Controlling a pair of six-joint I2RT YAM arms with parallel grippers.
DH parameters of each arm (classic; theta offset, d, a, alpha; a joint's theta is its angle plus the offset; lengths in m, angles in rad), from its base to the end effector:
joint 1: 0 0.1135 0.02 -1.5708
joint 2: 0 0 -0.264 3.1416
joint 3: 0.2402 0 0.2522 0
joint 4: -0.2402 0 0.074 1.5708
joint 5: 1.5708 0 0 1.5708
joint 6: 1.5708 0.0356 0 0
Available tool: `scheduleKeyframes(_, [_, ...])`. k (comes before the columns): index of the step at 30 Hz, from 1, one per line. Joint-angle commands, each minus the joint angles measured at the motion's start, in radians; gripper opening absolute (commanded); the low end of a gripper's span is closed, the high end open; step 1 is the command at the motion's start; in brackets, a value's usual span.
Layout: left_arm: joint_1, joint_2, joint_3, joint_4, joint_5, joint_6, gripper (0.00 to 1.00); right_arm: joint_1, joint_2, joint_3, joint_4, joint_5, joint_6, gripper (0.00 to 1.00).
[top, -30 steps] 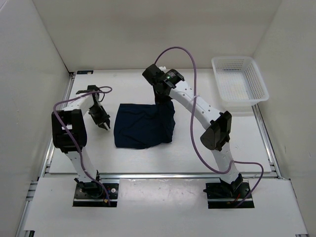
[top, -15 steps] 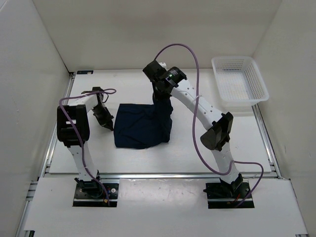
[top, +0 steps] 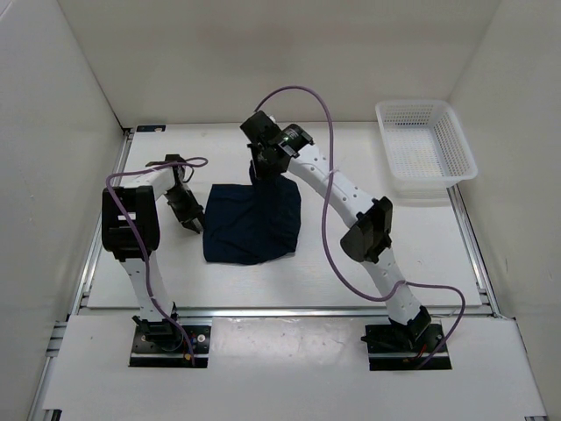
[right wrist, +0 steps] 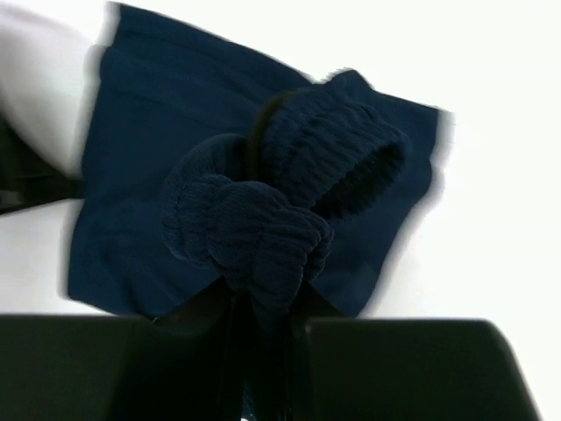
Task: Fold and stack the shorts
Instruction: Fold the shorts
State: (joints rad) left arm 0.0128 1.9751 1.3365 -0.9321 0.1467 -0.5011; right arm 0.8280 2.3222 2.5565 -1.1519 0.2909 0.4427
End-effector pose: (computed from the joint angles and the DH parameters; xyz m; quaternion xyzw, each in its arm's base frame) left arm 0.3563 -0.0006 0.1492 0.2534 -0.9646 0.0711 0.0177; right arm 0.3391 0.3542 0.3358 -0.1338 0.9287 0.0779 0.3370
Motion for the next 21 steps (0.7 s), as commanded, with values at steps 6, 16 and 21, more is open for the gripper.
scheduleKeyframes(6, [0.122,-0.191,0.056,-0.109,-0.028,-0.017,0.58,0.031,0.051,0.013,0.494,-0.548,-0.025,0.51])
scheduleKeyframes(16, [0.089,-0.292,0.162,-0.177,-0.038,0.003,0.58,-0.119,-0.467,-0.786,0.705,-0.405,-0.015,0.66])
scheduleKeyframes(21, [-0.034,-0.28,0.121,-0.128,0.0,0.032,0.55,-0.225,-0.616,-1.097,0.706,-0.367,0.028,0.17])
